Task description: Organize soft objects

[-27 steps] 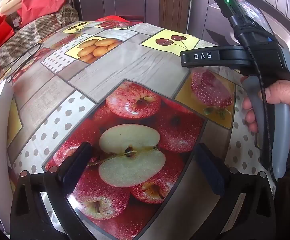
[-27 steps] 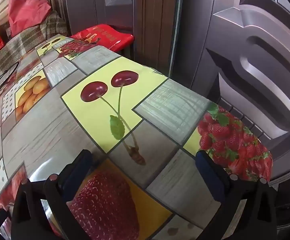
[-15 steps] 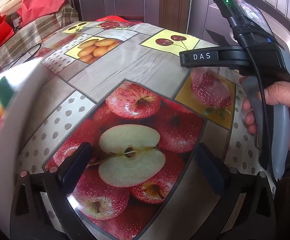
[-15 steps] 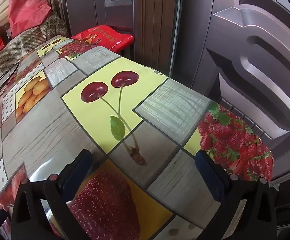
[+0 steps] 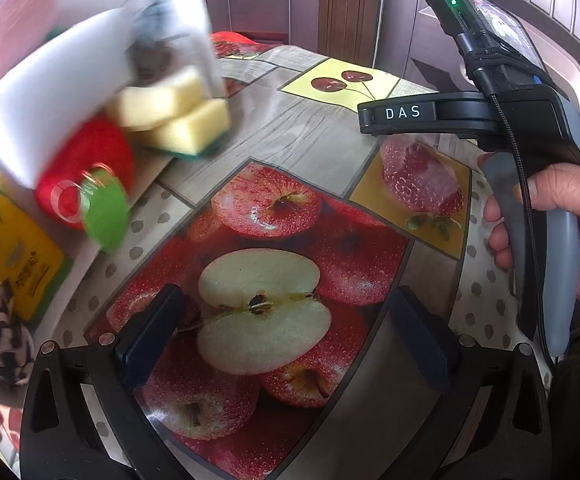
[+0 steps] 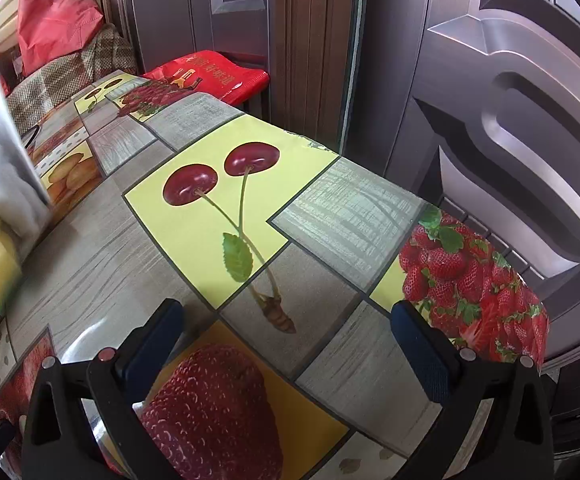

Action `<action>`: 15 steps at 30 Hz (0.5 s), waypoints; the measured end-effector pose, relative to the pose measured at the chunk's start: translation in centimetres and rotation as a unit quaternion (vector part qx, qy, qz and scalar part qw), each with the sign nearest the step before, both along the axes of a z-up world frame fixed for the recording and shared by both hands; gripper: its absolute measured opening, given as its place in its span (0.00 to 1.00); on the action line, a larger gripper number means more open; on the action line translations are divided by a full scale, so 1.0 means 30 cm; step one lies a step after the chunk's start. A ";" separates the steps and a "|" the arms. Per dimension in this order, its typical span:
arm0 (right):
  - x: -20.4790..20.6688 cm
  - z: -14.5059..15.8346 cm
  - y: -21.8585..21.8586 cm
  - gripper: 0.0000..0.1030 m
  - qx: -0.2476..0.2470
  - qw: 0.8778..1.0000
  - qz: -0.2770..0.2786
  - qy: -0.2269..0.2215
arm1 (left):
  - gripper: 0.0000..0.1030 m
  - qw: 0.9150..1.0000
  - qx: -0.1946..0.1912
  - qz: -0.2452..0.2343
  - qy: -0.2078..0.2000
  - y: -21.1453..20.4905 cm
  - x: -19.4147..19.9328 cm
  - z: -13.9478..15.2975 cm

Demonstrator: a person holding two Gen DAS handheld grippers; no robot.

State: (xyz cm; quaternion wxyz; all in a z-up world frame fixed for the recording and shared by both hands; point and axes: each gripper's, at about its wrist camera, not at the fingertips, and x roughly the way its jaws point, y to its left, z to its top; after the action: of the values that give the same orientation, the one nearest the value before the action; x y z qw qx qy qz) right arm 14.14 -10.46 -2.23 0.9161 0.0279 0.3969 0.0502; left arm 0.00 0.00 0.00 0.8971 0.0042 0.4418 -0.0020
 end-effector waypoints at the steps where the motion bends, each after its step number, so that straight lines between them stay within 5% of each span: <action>1: 0.000 0.000 0.000 1.00 0.000 1.000 0.000 0.000 | 0.99 1.000 0.000 0.000 0.000 0.000 0.000 0.000; 15: -0.002 -0.002 -0.002 1.00 0.000 1.000 0.000 -0.001 | 0.99 1.000 0.000 0.000 0.000 -0.005 0.002 0.004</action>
State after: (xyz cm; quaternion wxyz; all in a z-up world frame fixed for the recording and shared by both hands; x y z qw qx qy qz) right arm 14.09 -10.50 -2.29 0.9165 0.0277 0.3960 0.0499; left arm 0.06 -0.16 0.12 0.8969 0.0043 0.4421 -0.0019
